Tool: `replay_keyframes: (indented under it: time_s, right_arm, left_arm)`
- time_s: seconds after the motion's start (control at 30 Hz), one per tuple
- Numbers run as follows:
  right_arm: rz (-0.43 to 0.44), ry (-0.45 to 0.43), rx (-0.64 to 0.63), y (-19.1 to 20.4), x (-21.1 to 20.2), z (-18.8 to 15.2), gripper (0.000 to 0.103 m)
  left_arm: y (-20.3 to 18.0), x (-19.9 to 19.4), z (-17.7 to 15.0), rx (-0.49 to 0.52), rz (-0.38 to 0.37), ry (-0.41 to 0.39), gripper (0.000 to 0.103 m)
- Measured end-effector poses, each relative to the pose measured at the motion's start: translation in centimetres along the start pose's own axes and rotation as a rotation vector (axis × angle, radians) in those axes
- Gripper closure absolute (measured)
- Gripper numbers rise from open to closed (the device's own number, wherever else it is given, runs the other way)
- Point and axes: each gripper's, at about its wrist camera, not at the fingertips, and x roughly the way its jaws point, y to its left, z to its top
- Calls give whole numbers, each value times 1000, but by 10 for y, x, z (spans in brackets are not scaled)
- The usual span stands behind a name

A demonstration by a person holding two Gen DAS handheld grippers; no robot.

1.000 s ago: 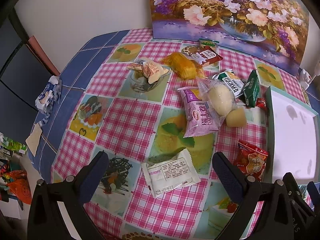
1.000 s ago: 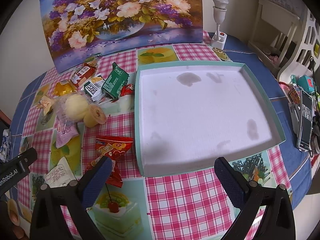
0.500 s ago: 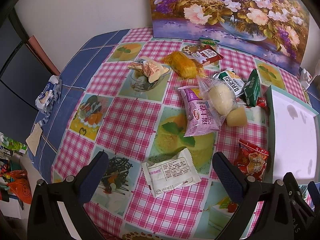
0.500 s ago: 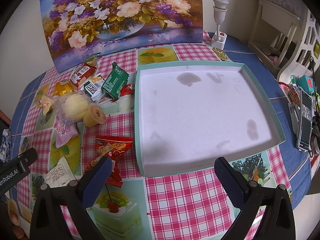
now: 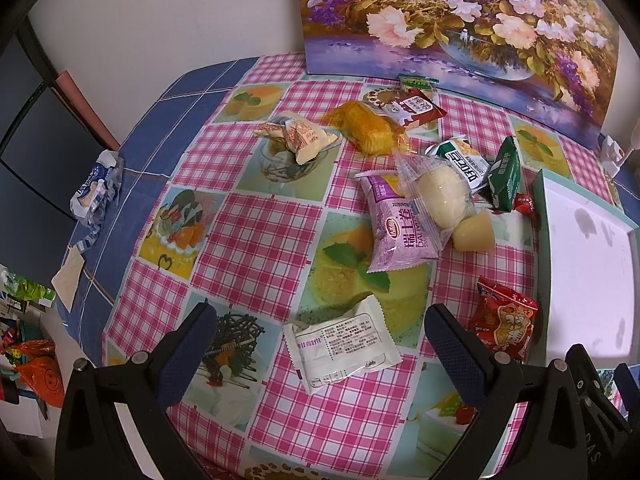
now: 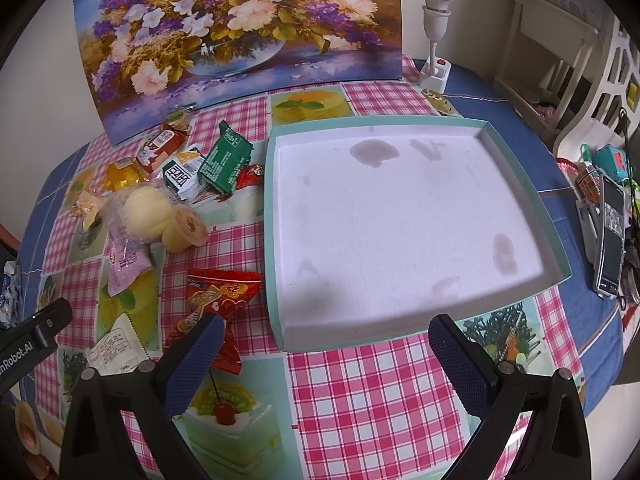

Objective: Organize snacks

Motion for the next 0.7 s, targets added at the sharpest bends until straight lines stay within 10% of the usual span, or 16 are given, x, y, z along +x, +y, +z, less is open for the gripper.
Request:
replay_keyframes:
  time_s: [0.7]
  right_arm:
    - [7,6,-16,7,3,2,0]
  left_arm:
    - [1,5,0,-11,-6,29,0]
